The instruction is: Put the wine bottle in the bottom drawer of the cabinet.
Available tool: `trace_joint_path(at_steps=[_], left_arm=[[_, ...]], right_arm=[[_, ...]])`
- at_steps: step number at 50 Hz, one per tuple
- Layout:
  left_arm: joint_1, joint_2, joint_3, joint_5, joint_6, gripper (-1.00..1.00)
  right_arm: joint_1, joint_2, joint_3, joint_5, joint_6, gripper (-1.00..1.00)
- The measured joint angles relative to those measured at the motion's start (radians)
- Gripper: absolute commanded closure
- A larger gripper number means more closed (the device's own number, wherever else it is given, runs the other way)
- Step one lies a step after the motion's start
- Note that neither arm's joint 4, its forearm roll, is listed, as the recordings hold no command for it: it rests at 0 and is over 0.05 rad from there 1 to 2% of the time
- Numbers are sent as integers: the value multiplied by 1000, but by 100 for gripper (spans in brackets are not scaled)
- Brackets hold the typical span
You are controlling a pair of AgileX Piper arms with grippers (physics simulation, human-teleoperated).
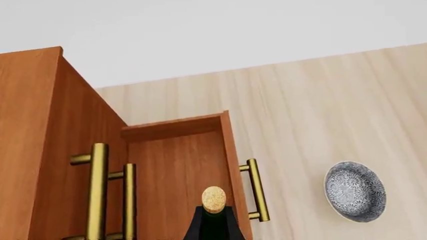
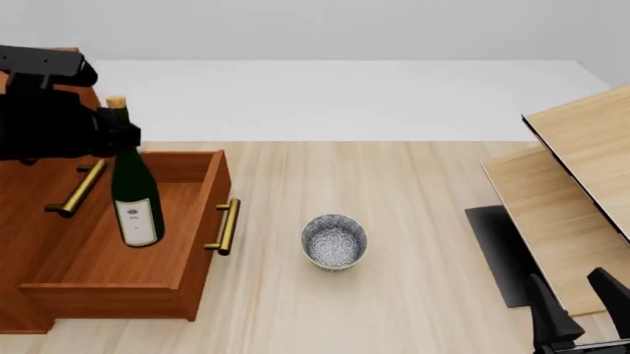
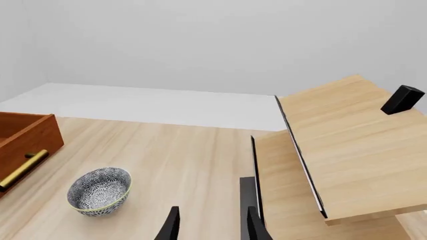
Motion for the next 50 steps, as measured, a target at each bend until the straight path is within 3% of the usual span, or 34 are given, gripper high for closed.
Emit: trace_joint_path(at_steps=[50], left_arm=[[-4,11,131,-109,-27,100]], right_arm=[[-7,-1,0,2,2,-100]])
